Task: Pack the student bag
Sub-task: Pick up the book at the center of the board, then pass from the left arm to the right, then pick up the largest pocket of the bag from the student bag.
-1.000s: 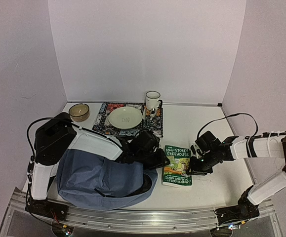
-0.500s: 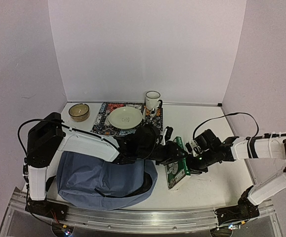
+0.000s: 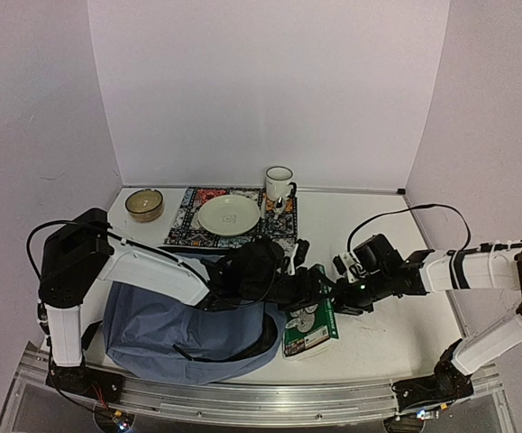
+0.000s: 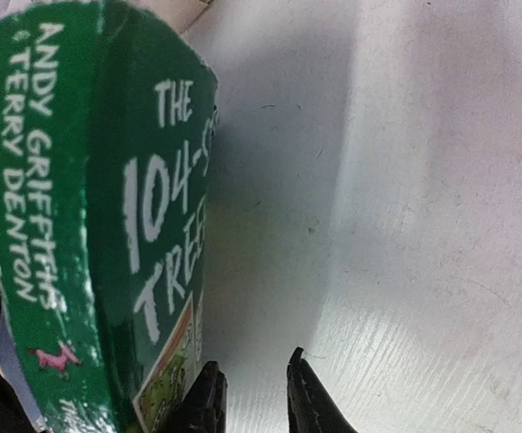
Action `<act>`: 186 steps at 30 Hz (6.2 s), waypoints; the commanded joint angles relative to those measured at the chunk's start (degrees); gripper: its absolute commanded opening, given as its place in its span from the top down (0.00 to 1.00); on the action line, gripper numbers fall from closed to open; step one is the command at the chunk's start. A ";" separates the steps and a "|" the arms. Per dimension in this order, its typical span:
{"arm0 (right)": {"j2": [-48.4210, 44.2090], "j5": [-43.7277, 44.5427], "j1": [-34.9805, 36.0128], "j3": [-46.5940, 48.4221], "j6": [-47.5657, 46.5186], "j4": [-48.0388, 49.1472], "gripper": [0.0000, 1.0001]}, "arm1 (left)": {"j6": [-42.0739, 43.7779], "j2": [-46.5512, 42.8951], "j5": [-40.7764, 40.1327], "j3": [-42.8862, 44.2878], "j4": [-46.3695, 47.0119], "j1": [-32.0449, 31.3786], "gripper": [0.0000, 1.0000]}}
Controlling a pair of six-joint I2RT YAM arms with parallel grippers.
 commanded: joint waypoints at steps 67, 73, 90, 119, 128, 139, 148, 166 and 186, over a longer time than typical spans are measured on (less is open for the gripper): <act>-20.41 7.02 9.59 -10.88 27.25 45.27 0.02 | -4.15 -37.98 -34.51 -15.99 -1.55 2.82 1.00; -16.99 10.58 11.81 -10.69 31.26 50.14 0.02 | -4.84 -38.10 -37.26 -17.58 7.59 2.91 1.00; -9.34 10.27 13.08 -8.84 37.50 68.13 0.02 | -6.35 -34.27 -38.87 -16.87 21.65 2.99 1.00; -5.65 4.66 13.24 -4.35 30.32 85.69 0.65 | -15.84 -35.12 -40.32 -30.16 31.69 2.95 0.89; -5.06 3.21 13.21 -4.74 28.72 85.75 1.00 | -10.44 -38.52 -42.21 -38.33 31.49 3.01 0.49; -8.48 4.72 9.89 -8.28 27.36 82.31 1.00 | 0.47 -45.17 -40.48 -38.73 6.26 2.92 0.29; -18.92 4.83 2.98 -10.25 23.02 63.18 1.00 | 8.56 -38.10 -37.33 -22.96 -28.41 1.71 0.24; -31.18 6.42 -0.07 -11.59 17.83 39.13 1.00 | 11.25 -20.16 -34.61 -0.81 -56.64 -7.63 0.21; -32.24 2.23 -0.09 -8.00 13.67 28.92 1.00 | 12.68 -15.21 -33.55 3.25 -58.99 -8.30 0.70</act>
